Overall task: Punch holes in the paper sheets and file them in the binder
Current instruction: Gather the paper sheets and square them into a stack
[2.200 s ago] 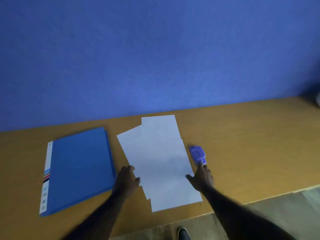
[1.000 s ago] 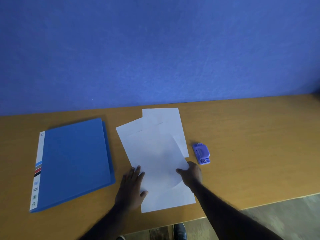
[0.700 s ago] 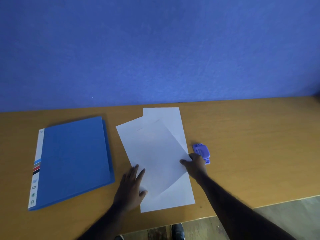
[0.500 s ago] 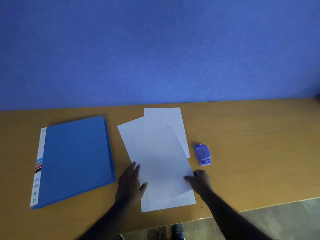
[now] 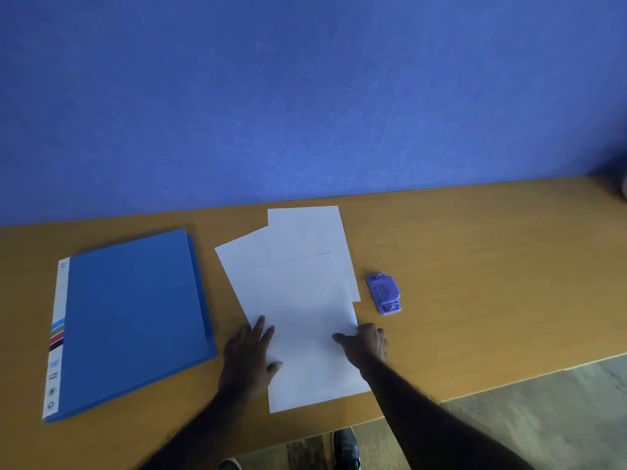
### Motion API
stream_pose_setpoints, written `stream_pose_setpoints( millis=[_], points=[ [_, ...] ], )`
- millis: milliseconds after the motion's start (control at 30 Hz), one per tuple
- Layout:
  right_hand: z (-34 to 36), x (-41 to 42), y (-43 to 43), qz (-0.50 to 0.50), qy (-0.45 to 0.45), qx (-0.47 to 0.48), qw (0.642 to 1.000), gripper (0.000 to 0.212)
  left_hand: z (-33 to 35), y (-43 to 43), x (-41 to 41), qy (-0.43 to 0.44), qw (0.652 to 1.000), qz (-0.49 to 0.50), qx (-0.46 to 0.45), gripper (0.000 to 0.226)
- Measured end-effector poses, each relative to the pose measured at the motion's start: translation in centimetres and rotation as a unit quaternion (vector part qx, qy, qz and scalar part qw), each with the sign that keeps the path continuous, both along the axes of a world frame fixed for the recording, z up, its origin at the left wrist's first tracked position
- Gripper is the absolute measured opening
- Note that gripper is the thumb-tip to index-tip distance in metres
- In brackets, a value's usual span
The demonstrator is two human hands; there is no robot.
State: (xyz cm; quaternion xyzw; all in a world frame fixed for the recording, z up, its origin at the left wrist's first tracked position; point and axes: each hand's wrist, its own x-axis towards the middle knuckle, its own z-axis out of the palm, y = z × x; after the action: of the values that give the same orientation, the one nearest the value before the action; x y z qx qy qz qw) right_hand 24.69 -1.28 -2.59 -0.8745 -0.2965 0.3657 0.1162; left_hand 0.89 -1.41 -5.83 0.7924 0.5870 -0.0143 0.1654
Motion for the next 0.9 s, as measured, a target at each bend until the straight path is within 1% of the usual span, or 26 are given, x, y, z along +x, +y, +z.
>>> stream_pose_setpoints(
  millis=[67,167,233,267,333,400,433,533,633,800,900],
  points=[
    [0.0,-0.3,0.5,-0.015,0.014,-0.012,1.000,0.072,0.0,0.0,0.0,0.007,1.000,-0.004,0.001,0.077],
    [0.4,-0.5,0.9,-0.005,0.052,-0.010,0.999,0.073,0.2,0.1,0.1,0.018,1.000,-0.009,-0.001,0.079],
    [0.9,-0.3,1.2,0.004,0.098,0.027,0.995,0.063,0.3,0.1,0.1,0.015,1.000,-0.005,0.001,0.079],
    [1.3,-0.1,1.3,0.004,0.120,0.046,0.992,0.055,0.3,0.0,0.0,0.009,1.000,-0.001,0.001,0.078],
    [1.9,0.5,1.6,0.008,0.136,0.073,0.988,0.036,0.3,-0.1,0.0,-0.006,1.000,0.003,-0.003,0.078],
    [2.5,1.3,2.0,0.040,0.119,0.100,0.987,0.022,0.4,-0.2,0.0,-0.024,1.000,0.009,-0.005,0.079],
    [2.8,1.7,2.3,0.056,0.106,0.113,0.986,0.018,0.5,-0.2,0.1,-0.037,0.999,0.021,-0.011,0.079],
    [3.6,2.5,3.8,0.069,0.096,0.160,0.980,0.017,0.7,0.2,-0.3,-0.081,0.993,0.087,-0.020,0.081],
    [4.5,2.2,6.2,0.075,0.098,0.181,0.976,0.020,0.7,0.5,-0.6,-0.072,0.992,0.095,-0.035,0.082],
    [3.6,0.6,10.7,0.117,0.086,0.169,0.975,0.017,0.6,0.6,-0.5,-0.052,0.994,0.094,-0.033,0.087],
    [2.5,-0.8,12.1,0.155,0.030,0.139,0.978,0.021,0.2,0.8,-0.6,-0.064,0.992,0.108,-0.030,0.080]
  ],
)
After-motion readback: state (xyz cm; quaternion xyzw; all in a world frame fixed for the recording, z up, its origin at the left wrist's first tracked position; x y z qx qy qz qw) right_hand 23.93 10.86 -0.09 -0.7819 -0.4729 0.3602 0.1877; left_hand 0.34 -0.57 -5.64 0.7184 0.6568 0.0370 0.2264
